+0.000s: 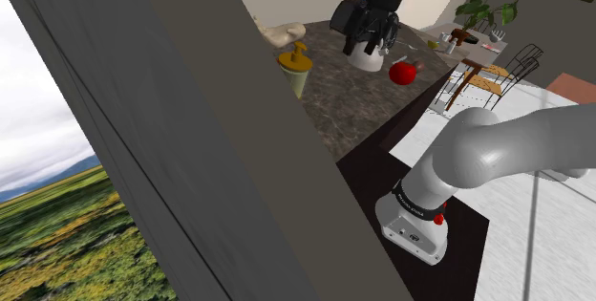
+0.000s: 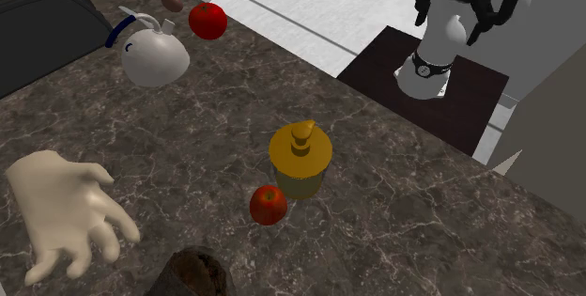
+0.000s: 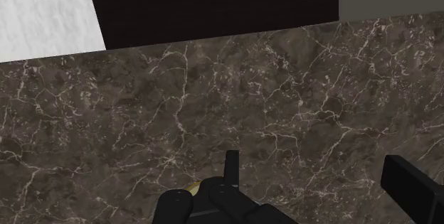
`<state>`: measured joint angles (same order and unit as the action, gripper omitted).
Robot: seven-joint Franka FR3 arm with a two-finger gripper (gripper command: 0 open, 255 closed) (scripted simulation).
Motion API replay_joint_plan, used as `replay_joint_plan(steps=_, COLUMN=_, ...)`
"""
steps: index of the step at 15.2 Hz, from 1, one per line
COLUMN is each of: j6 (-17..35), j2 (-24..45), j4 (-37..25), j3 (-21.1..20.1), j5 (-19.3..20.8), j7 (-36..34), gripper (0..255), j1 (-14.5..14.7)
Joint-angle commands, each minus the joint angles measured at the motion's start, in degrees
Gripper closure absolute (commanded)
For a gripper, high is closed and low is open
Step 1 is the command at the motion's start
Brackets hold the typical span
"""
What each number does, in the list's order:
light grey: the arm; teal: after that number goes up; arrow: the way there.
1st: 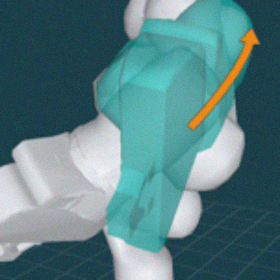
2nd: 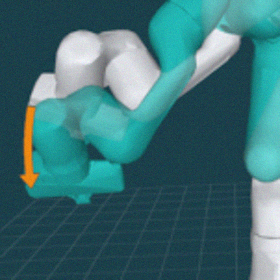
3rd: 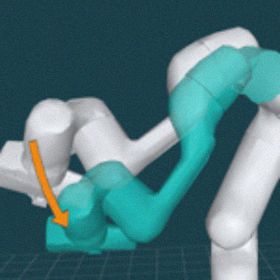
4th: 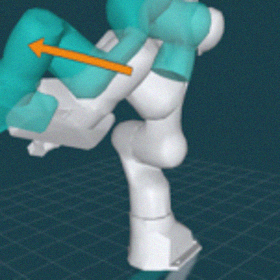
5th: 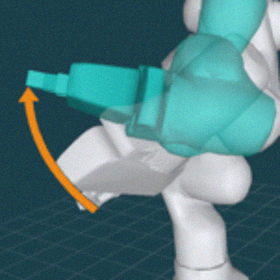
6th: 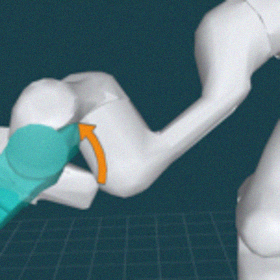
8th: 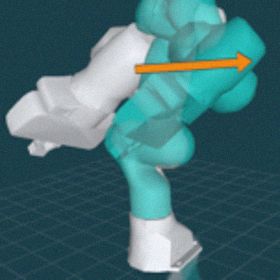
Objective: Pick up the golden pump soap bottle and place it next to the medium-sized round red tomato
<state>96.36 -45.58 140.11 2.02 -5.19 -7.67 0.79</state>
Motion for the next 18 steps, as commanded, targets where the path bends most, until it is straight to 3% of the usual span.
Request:
replay_joint_plan(steps=1, j6=0.0, j2=0.0, j4=0.0, j3=0.0, j5=0.0, j7=0.0, gripper=0, j1=0.0)
replay_joint_plan(steps=10, j6=9.01, j2=20.7, j4=-10.1, j3=3.15, j5=3.05, j7=5.74, gripper=0, j1=-0.64)
replay_joint_plan(steps=18, j6=12.53, j2=39.19, j4=-23.93, j3=5.21, j5=3.98, j7=10.16, gripper=0, j1=-1.15)
